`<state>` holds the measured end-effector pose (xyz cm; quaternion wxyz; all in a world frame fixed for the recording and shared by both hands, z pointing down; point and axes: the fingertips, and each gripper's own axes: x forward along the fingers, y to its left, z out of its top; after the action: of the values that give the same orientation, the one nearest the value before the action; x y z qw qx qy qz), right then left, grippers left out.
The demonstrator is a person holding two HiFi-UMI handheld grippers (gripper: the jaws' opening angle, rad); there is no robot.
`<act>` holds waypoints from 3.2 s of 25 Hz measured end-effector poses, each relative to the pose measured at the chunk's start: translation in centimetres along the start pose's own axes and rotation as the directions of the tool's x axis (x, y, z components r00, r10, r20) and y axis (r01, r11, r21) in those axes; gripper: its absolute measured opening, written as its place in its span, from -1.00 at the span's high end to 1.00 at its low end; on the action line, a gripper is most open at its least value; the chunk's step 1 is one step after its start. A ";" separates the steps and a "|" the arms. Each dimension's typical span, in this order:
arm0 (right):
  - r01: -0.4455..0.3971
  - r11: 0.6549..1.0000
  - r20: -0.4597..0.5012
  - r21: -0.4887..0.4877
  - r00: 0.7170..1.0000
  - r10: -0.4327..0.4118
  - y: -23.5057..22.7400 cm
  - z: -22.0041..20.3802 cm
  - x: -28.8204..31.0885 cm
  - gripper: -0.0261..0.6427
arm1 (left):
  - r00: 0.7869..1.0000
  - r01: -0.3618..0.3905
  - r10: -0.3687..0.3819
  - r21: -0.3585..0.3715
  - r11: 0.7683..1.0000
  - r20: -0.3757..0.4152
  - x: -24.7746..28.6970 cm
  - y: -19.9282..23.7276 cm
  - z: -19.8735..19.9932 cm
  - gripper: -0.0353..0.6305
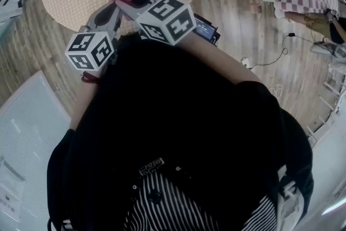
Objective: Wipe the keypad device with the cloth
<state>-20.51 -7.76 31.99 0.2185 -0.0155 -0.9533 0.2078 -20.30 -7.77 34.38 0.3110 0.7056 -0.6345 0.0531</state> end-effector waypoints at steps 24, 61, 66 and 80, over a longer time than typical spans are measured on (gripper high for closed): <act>0.303 0.924 -0.195 0.234 0.945 -0.261 -5.6 0.1 15.5 0.83 | 0.849 0.443 -0.399 0.057 0.895 -0.346 4.1 14.7 -1.0 0.89; 0.234 0.913 -0.148 0.334 0.970 -0.194 -16.0 0.3 18.5 0.83 | 0.850 0.338 -0.311 -0.011 0.941 -0.425 14.1 19.5 0.0 0.89; 0.238 0.905 -0.155 0.354 0.969 -0.194 -16.7 -0.5 18.4 0.83 | 0.835 0.351 -0.319 -0.013 0.936 -0.449 15.0 19.5 -0.7 0.89; 0.219 0.899 -0.160 0.379 0.972 -0.170 -17.0 -1.6 18.0 0.83 | 0.839 0.302 -0.247 0.037 0.953 -0.486 16.7 21.6 -0.9 0.89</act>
<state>-35.07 -20.51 47.54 0.2953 0.1113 -0.8733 0.3712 -36.91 -21.71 50.96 0.4213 0.7707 -0.4270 0.2151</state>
